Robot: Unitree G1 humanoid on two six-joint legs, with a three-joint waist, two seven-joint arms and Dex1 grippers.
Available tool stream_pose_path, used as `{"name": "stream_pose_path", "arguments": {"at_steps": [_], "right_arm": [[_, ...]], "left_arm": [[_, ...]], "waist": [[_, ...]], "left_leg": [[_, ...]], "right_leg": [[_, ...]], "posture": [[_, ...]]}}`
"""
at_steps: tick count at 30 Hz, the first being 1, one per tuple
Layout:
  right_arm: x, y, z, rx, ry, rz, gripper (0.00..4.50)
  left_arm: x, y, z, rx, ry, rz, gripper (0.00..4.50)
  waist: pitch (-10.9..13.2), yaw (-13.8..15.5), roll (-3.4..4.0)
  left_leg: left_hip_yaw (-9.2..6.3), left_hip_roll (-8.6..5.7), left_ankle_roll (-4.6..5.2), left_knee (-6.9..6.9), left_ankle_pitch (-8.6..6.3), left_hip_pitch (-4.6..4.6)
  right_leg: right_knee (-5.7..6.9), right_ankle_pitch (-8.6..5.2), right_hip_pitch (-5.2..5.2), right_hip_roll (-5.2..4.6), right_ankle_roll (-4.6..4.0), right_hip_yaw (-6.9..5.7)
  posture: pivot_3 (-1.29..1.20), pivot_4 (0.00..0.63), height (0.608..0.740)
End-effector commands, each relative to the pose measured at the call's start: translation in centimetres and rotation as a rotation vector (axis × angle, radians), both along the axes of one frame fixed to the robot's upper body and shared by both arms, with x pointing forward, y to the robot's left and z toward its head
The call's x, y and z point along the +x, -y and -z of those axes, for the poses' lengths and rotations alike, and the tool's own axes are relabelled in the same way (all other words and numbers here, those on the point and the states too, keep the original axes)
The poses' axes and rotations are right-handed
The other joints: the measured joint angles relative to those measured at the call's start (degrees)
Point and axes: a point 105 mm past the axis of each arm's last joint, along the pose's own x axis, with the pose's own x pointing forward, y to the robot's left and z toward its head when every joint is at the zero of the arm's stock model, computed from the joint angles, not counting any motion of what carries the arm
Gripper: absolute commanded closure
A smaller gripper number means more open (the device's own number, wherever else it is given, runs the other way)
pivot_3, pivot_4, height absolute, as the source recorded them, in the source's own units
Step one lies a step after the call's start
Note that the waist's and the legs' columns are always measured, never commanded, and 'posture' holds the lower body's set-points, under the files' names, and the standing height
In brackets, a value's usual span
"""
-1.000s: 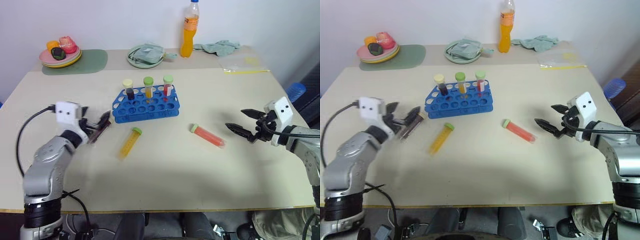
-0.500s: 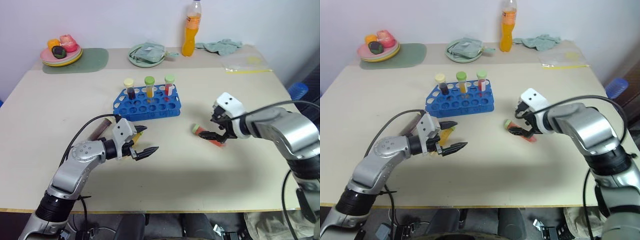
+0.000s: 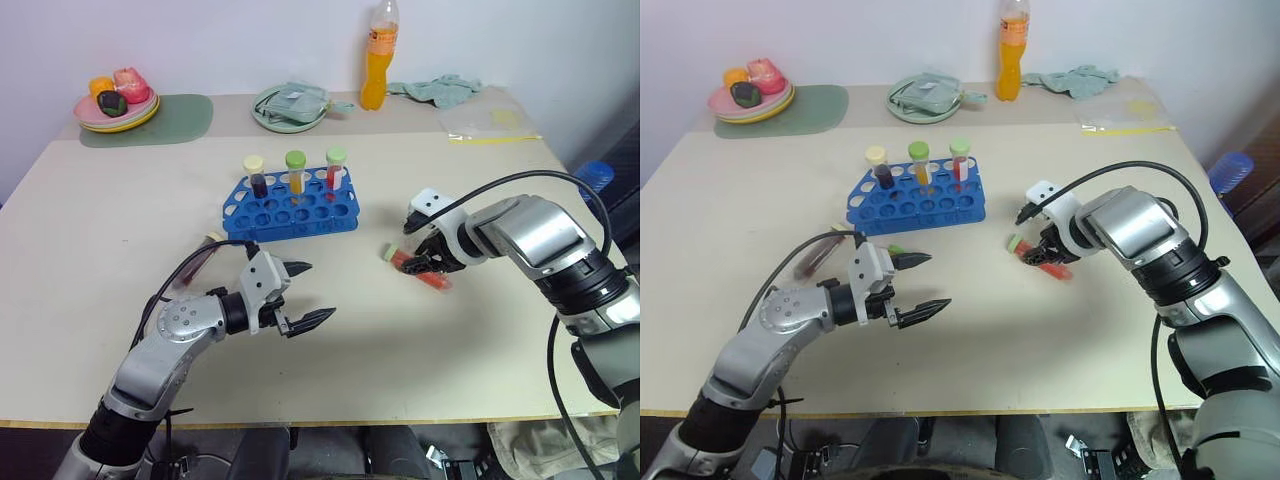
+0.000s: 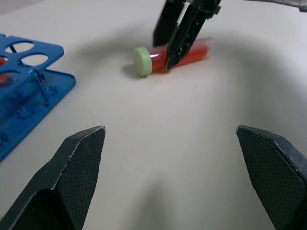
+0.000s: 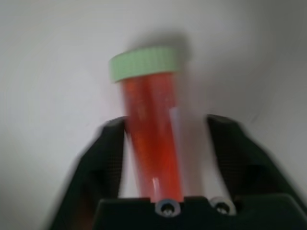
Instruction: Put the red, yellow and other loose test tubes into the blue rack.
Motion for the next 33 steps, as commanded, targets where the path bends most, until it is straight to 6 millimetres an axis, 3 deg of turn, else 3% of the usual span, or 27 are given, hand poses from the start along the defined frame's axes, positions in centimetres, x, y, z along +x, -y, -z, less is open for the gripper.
{"name": "stream_pose_path", "arguments": {"at_steps": [1, 7, 11, 15, 17, 21, 28, 33], "right_arm": [[0.5, -0.2, -1.8, -0.005, 0.056, -0.028, 3.72], [-0.5, -2.4, -4.8, 0.133, 0.148, -0.153, 3.79], [-0.2, -5.7, -10.0, 0.483, 0.55, -0.278, 3.79], [-0.3, -6.6, -12.6, 0.82, 0.775, -0.153, 3.79], [0.2, -7.5, -12.6, 0.908, 0.872, -0.073, 3.79], [2.1, -11.2, -12.7, 0.993, 1.023, -0.017, 3.79], [3.9, -13.5, -9.3, 0.941, 1.052, -0.026, 3.79], [4.4, -13.8, -7.6, 0.93, 1.036, -0.014, 3.79]], "left_arm": [[-0.1, -0.1, -0.7, -0.005, 0.04, 0.0, 0.0], [0.4, -1.1, -0.3, 0.005, 0.036, -0.046, 0.0], [1.8, -3.3, -0.7, -0.021, 0.053, -0.157, 0.0], [3.3, -5.4, -1.7, -0.105, 0.057, -0.284, 0.0], [4.0, -6.5, -2.0, -0.134, 0.051, -0.338, 0.0], [4.9, -7.6, -2.4, -0.138, 0.056, -0.376, 0.0], [5.0, -8.1, -2.9, -0.142, 0.068, -0.377, 0.0], [4.8, -8.2, -2.9, -0.139, 0.068, -0.381, 0.0]], "waist": [[0.0, 0.0, 0.0], [0.0, 0.0, 0.01], [0.0, 0.0, -0.04], [0.0, 0.0, -0.04], [0.0, 0.0, -0.03], [0.0, -0.8, -0.01], [0.0, -1.7, 0.0], [0.0, -2.0, 0.01]], "left_leg": [[0.0, 0.0, 0.0, 0.01, 0.0, 0.0], [0.0, 0.0, 0.0, 0.0, 0.0, -0.02], [0.01, 0.02, 0.0, -0.02, 0.0, -0.02], [-0.01, 0.03, -0.05, 0.06, 0.03, -0.02], [-0.03, 0.01, -0.11, 0.1, 0.07, -0.01], [-0.02, 0.01, -0.42, 0.07, 0.24, 0.01], [-0.06, 0.0, -0.57, 0.04, 0.34, 0.03], [-0.04, 0.02, -0.65, 0.01, 0.38, 0.03]], "right_leg": [[0.01, 0.0, 0.0, 0.0, 0.0, 0.0], [0.02, 0.0, -0.04, 0.0, 0.0, 0.0], [0.04, 0.0, -0.04, 0.03, 0.0, 0.01], [0.17, 0.01, -0.07, 0.04, 0.01, 0.02], [0.2, 0.01, -0.06, 0.02, 0.01, 0.03], [0.4, 0.02, -0.18, 0.04, 0.0, 0.05], [0.53, 0.01, -0.23, 0.05, -0.01, 0.05], [0.76, 0.0, -0.37, 0.06, -0.02, 0.07]], "posture": [[0.0, 0.15, 0.74], [0.0, 0.15, 0.74], [0.0, 0.15, 0.74], [0.0, 0.15, 0.74], [0.0, 0.15, 0.74], [0.0, 0.15, 0.74], [0.0, 0.15, 0.74], [0.0, 0.15, 0.74]]}}
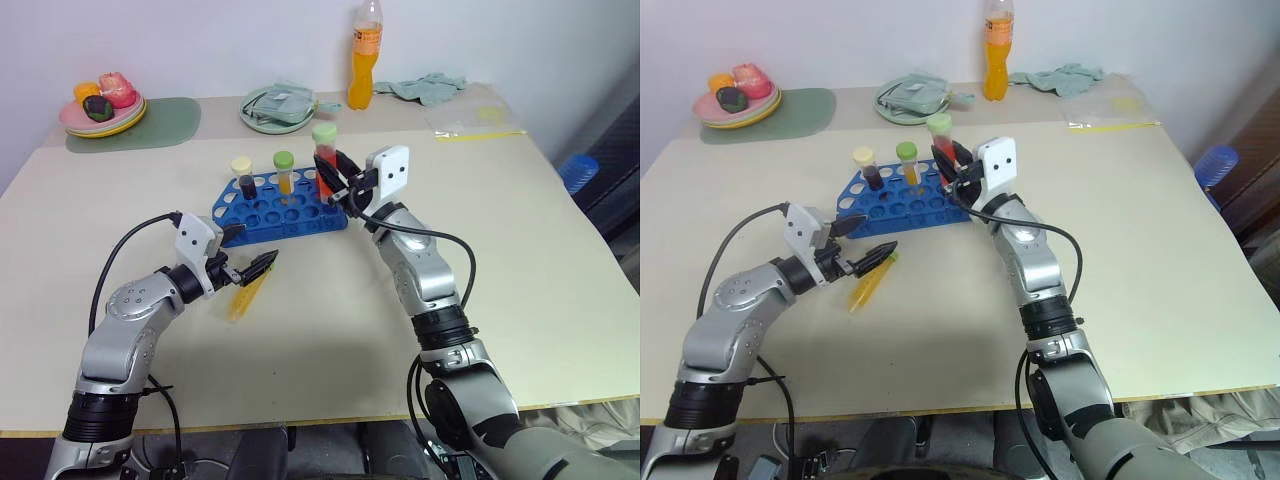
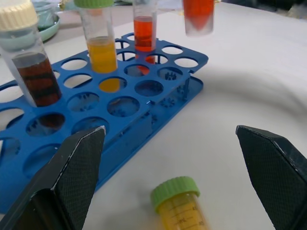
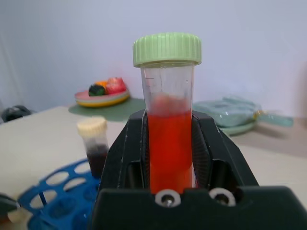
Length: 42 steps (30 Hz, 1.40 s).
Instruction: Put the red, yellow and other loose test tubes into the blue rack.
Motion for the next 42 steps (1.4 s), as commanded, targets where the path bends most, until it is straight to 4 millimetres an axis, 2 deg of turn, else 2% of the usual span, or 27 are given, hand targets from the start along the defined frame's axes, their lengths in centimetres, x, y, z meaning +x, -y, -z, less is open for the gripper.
{"name": "stream_pose_path", "arguments": {"at_steps": [1, 13, 23, 37, 38, 42], "right_arm": [[-0.1, -0.5, -0.5, 0.008, 0.054, -0.008, 3.79], [1.9, -0.3, 1.3, -0.024, 0.029, 0.043, 3.79], [1.9, -1.4, 1.9, -0.025, 0.049, 0.027, 3.79], [1.5, -1.6, 3.1, 0.025, 0.04, 0.02, 3.79], [1.4, -1.6, 3.1, 0.035, 0.042, 0.012, 2.74], [1.4, -0.8, 1.6, 0.072, 0.09, 0.045, 0.84]], "left_arm": [[-0.4, -0.3, -0.8, 0.002, 0.03, -0.007, 0.0], [-0.9, -0.8, 0.0, 0.021, 0.0, -0.023, 0.0], [-1.0, -0.7, 0.0, 0.017, -0.001, -0.028, 0.0], [-1.1, -0.2, -0.1, 0.005, 0.002, -0.03, 0.0], [-1.1, -0.2, -0.1, 0.005, 0.002, -0.031, 0.0], [-1.0, -0.5, -0.3, 0.002, 0.002, -0.05, 0.0]], "waist": [[0.0, -0.1, 0.0], [0.0, -1.1, 0.01], [0.0, -1.1, 0.01], [0.0, -1.2, 0.02], [0.0, -1.2, 0.02], [0.0, -1.1, 0.02]], "left_leg": [[0.0, 0.0, 0.0, 0.0, 0.0, 0.0], [-0.01, 0.01, -0.04, 0.0, 0.03, 0.04], [-0.01, 0.01, -0.06, 0.01, 0.04, 0.06], [0.0, 0.03, -0.08, 0.0, 0.05, 0.09], [0.0, 0.03, -0.08, 0.0, 0.05, 0.09], [0.0, 0.03, -0.08, 0.0, 0.05, 0.09]], "right_leg": [[0.02, 0.0, -0.01, 0.0, 0.0, 0.0], [0.15, -0.01, -0.03, 0.01, -0.02, 0.01], [0.17, -0.01, -0.02, 0.01, -0.02, 0.02], [0.19, -0.01, -0.02, 0.03, -0.03, 0.04], [0.19, -0.01, -0.02, 0.03, -0.03, 0.04], [0.19, -0.01, -0.02, 0.03, -0.03, 0.04]], "posture": [[0.0, 0.15, 0.74], [0.0, 0.15, 0.74], [0.0, 0.15, 0.74], [0.0, 0.15, 0.74], [0.0, 0.15, 0.74], [0.0, 0.15, 0.74]]}}
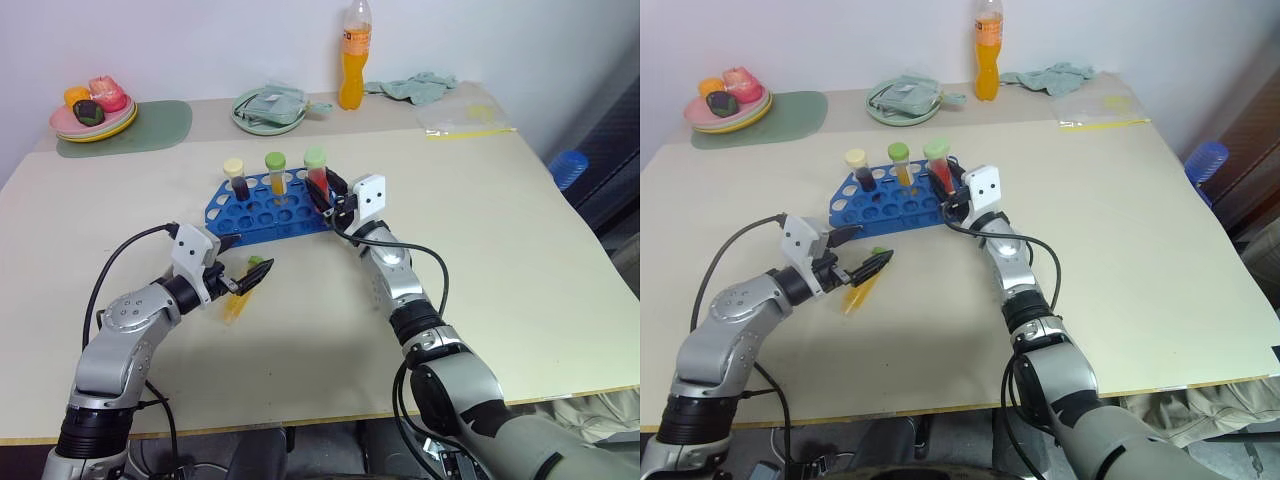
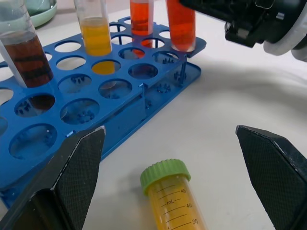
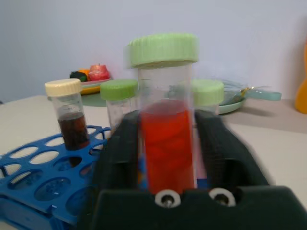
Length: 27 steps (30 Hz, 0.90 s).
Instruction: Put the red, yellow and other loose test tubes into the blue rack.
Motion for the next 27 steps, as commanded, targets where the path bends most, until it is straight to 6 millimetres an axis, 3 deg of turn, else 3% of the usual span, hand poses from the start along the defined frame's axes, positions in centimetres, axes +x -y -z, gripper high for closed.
{"name": "stream_pose_path", "arguments": {"at_steps": [1, 7, 9, 15, 20, 23, 27], "right_arm": [[-0.4, 0.8, -3.1, 0.065, 0.103, 0.019, 0.32], [-2.7, 2.8, -5.4, 0.048, 0.171, -0.022, 0.32], [-3.8, 3.8, -5.7, 0.016, 0.168, -0.044, 0.32], [-7.9, 6.8, -4.7, -0.215, 0.06, -0.23, 0.32], [-12.1, 7.2, -3.4, -0.408, -0.041, -0.457, 0.32], [-13.6, 7.6, -2.6, -0.486, -0.101, -0.529, 0.32], [-14.0, 7.5, -2.1, -0.513, -0.116, -0.538, 0.32]], "left_arm": [[-0.1, 0.0, -1.5, 0.007, 0.041, -0.006, 0.0], [-0.5, 0.7, -3.5, 0.05, 0.015, -0.019, 0.0], [-0.6, 0.7, -3.2, 0.119, -0.054, -0.047, 0.0], [-1.5, 0.1, -1.8, 0.419, -0.388, -0.194, 0.0], [-1.5, 0.7, -1.1, 0.567, -0.533, -0.106, 0.0], [-0.8, 0.8, -0.8, 0.578, -0.582, -0.113, 0.0], [0.0, 1.7, 0.1, 0.545, -0.637, -0.124, 0.0]], "waist": [[0.0, 0.0, 0.0], [0.0, 0.4, 0.0], [0.0, 0.4, 0.0], [0.0, 0.6, -0.01], [0.0, 0.2, -0.02], [0.0, 0.6, -0.03], [0.0, 1.3, -0.05]], "left_leg": [[0.0, 0.0, 0.0, 0.0, 0.0, 0.0], [-0.05, -0.02, 0.01, 0.04, -0.01, -0.01], [-0.05, -0.03, 0.02, 0.04, -0.01, -0.01], [-0.07, -0.04, 0.35, 0.07, -0.19, -0.02], [-0.04, 0.0, 0.41, 0.06, -0.22, 0.04], [-0.03, 0.0, 0.41, 0.07, -0.22, 0.08], [-0.03, -0.01, 0.41, 0.1, -0.22, 0.08]], "right_leg": [[0.0, 0.0, 0.0, 0.0, 0.0, 0.0], [0.0, 0.0, 0.04, -0.02, 0.0, 0.0], [0.0, 0.0, 0.04, -0.02, 0.0, 0.0], [0.04, -0.01, 0.08, 0.02, 0.01, -0.03], [0.02, -0.02, 0.13, 0.07, 0.02, -0.02], [-0.02, -0.03, 0.2, 0.05, 0.0, -0.02], [-0.03, -0.03, 0.2, 0.02, 0.0, -0.01]], "posture": [[0.0, 0.15, 0.74], [0.0, 0.15, 0.74], [0.0, 0.15, 0.74], [0.0, 0.15, 0.74], [0.0, 0.15, 0.74], [0.0, 0.15, 0.74], [0.0, 0.15, 0.74]]}}
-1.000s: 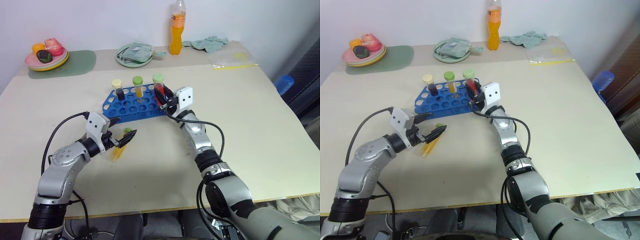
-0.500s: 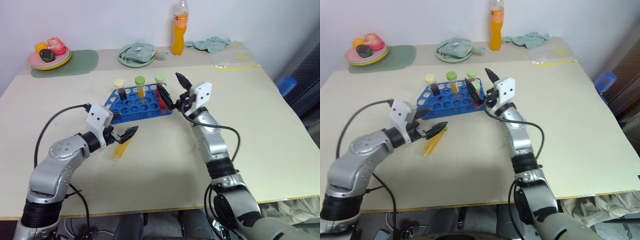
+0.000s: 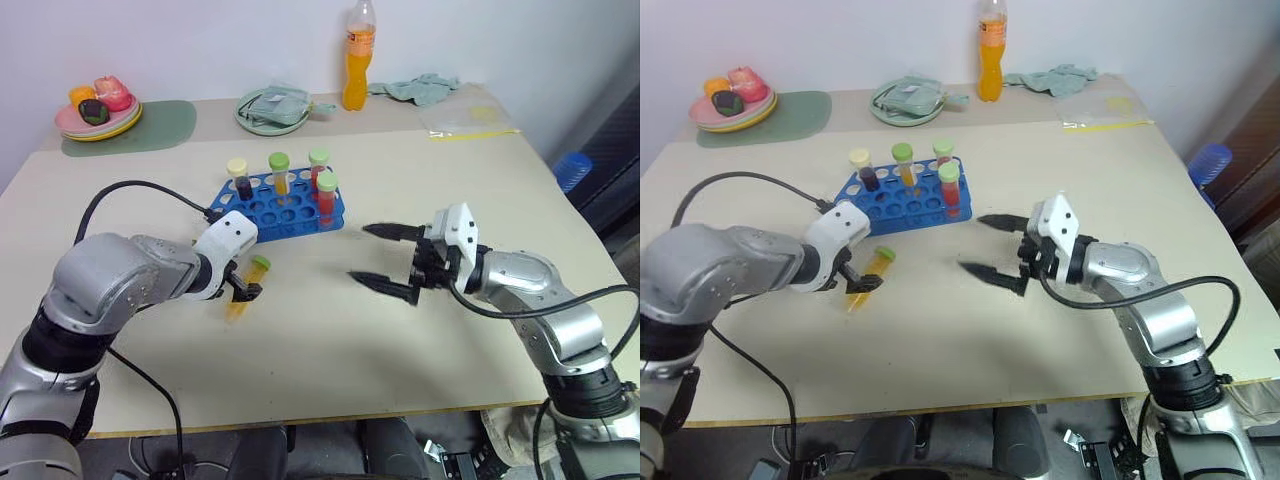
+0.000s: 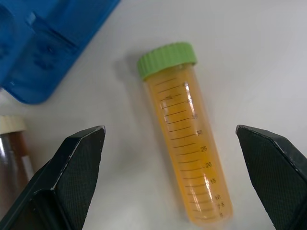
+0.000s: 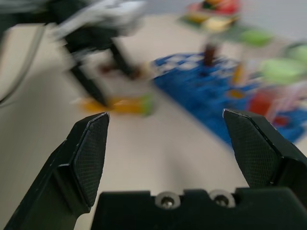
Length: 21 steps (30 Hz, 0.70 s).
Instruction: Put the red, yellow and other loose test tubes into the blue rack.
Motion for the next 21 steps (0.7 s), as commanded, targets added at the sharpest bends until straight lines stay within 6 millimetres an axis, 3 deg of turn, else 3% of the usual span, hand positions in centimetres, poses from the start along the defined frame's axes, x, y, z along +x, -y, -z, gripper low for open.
{"name": "stream_pose_path", "arguments": {"at_steps": [1, 3, 11, 15, 17, 21], "right_arm": [[-0.8, -0.6, -0.2, -0.012, 0.03, -0.028, 0.32], [-0.9, -0.7, 0.2, -0.022, 0.033, -0.024, 0.32], [-0.9, -1.3, 0.3, -0.012, 0.038, -0.018, 0.27], [-0.9, -1.3, 0.5, -0.012, 0.033, -0.013, 0.27], [-1.0, -1.3, 0.8, -0.011, 0.025, -0.01, 0.27], [-0.9, -1.2, 1.4, -0.006, 0.005, 0.007, 0.27]], "left_arm": [[0.8, 0.8, 0.5, -0.009, -0.019, -0.034, 0.0], [1.2, 1.2, 0.7, -0.017, -0.024, -0.057, 0.0], [1.0, 1.4, 0.3, 0.02, -0.022, -0.049, 3.68], [0.8, 1.1, -2.9, -0.003, 0.117, -0.014, 3.75], [1.2, 0.8, -5.8, -0.07, 0.356, 0.014, 3.75], [0.8, -0.6, -7.2, -0.109, 0.571, 0.068, 3.75]], "waist": [[0.0, 0.7, -0.01], [0.0, 0.9, -0.03], [0.0, 0.9, -0.06], [0.0, 0.8, -0.06], [0.0, 0.6, -0.05], [0.0, 0.8, 0.0]], "left_leg": [[0.0, 0.0, 0.0, 0.01, 0.0, 0.0], [0.0, -0.03, 0.0, 0.06, 0.0, -0.02], [-0.01, -0.06, -0.05, 0.09, 0.03, -0.08], [0.01, -0.05, -0.09, 0.08, 0.05, -0.09], [0.0, -0.05, -0.11, 0.08, 0.06, -0.12], [0.18, 0.01, -0.34, -0.04, 0.19, -0.1]], "right_leg": [[0.0, 0.0, 0.0, -0.01, 0.0, 0.0], [0.0, 0.0, 0.01, -0.04, 0.0, 0.0], [0.0, 0.0, -0.04, -0.07, 0.0, 0.01], [0.01, 0.0, -0.06, -0.07, 0.0, 0.02], [0.01, 0.0, -0.08, -0.06, 0.0, 0.01], [-0.02, -0.02, -0.18, -0.04, -0.06, 0.11]], "posture": [[0.0, 0.15, 0.74], [0.0, 0.15, 0.74], [0.0, 0.15, 0.74], [0.0, 0.15, 0.74], [0.0, 0.15, 0.74], [0.0, 0.15, 0.74]]}}
